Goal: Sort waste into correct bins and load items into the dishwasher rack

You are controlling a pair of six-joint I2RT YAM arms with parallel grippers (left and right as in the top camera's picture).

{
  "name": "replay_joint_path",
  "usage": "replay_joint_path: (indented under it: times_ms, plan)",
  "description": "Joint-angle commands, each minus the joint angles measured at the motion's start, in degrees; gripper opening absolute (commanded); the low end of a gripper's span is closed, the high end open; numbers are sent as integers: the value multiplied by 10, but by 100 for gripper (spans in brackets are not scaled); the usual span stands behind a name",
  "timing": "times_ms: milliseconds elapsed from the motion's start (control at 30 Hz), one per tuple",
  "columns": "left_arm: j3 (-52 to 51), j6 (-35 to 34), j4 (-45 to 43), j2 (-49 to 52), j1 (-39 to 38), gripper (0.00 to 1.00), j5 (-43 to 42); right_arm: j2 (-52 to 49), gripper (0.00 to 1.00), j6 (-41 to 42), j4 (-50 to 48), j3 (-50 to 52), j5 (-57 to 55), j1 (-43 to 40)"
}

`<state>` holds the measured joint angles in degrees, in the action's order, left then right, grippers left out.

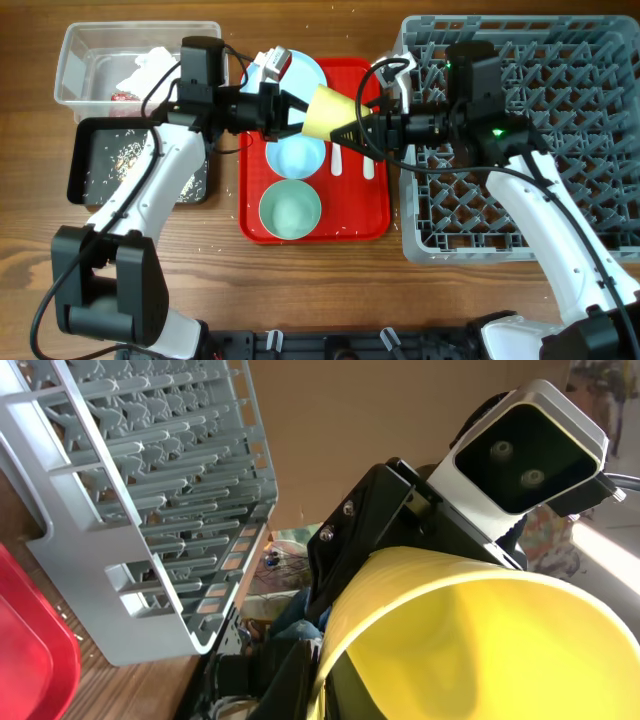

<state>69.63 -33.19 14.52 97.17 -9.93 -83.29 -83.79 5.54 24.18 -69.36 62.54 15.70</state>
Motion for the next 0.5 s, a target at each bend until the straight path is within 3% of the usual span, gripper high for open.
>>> replay_joint_path:
  times_ms: [0, 100, 167, 267, 367, 400, 467]
  plan:
    - [8, -7, 0, -12, 4, 30, 2, -2, 55, -9, -10, -3, 5, -17]
    - [8, 7, -2, -12, 5, 49, 9, 32, 55, 20, 13, -3, -17, -120]
    - [8, 32, -2, -12, 5, 52, 39, 62, 54, 41, 90, -3, -123, -183]
    - [8, 87, 10, -12, 5, 57, 146, 110, 54, 48, 220, -14, -292, -193]
    - [8, 134, 100, -12, 4, 59, 405, 137, 54, 85, 420, -74, -451, -179]
    - [8, 133, 158, -12, 4, 59, 575, 136, 54, 109, 487, -89, -483, -167]
    - [8, 133, 202, -12, 4, 60, 670, 128, 55, 136, 560, -89, -497, -138]
